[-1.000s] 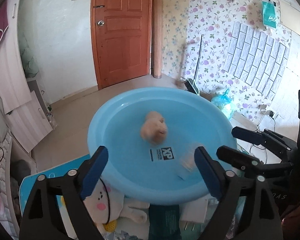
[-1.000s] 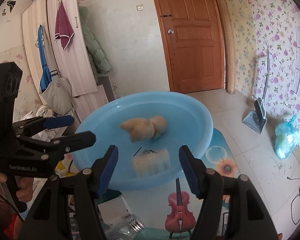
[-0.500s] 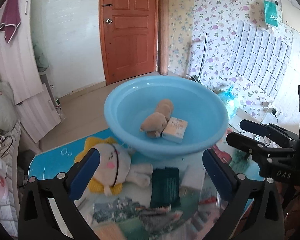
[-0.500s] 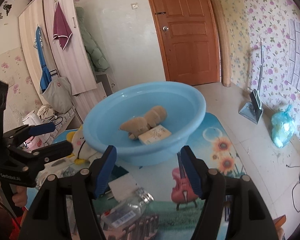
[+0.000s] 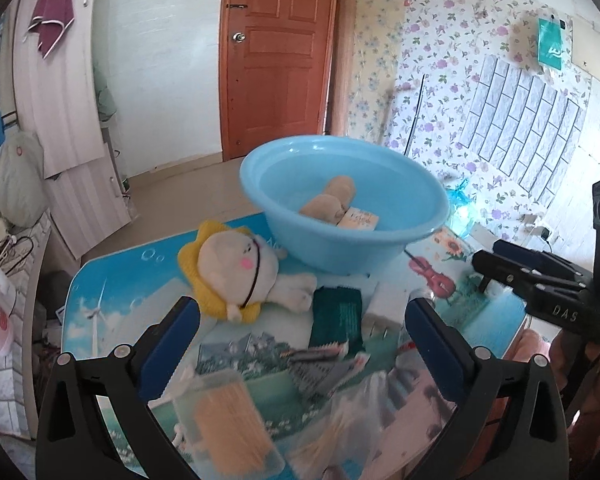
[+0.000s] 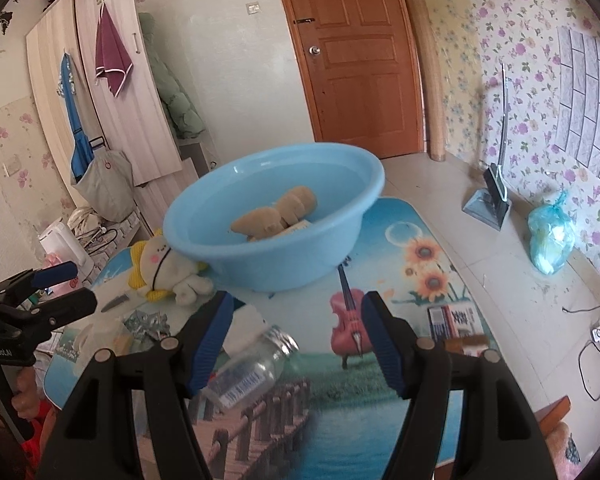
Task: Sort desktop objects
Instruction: 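Return both tools to the table and grasp the toothpick box with the left tool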
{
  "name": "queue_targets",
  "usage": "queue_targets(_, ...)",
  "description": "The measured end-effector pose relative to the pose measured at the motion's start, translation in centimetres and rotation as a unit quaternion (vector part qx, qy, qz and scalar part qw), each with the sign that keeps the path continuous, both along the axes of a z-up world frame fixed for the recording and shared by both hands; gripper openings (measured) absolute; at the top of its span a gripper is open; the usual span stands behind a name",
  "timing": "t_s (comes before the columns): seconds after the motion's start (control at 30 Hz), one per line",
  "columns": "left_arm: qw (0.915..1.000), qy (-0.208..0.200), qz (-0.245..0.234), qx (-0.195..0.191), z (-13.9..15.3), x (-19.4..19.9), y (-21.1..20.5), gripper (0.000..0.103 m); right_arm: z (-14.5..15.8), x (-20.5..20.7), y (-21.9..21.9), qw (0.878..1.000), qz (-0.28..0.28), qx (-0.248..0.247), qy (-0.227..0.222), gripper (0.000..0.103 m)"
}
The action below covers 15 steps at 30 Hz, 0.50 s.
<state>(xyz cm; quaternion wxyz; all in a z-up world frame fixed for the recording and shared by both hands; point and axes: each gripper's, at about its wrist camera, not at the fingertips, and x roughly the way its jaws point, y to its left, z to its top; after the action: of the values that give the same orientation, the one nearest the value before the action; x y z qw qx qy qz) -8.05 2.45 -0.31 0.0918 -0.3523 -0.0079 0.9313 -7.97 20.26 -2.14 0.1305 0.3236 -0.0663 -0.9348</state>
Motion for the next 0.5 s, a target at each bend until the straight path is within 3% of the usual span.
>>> queue_targets(0.5,0.9992,-0.037,0.013,-0.002,-3.6,3.0,-2.9,0.103,-2.5,2.2,-1.0,0.999,0.013,0.025,-0.040,0.067)
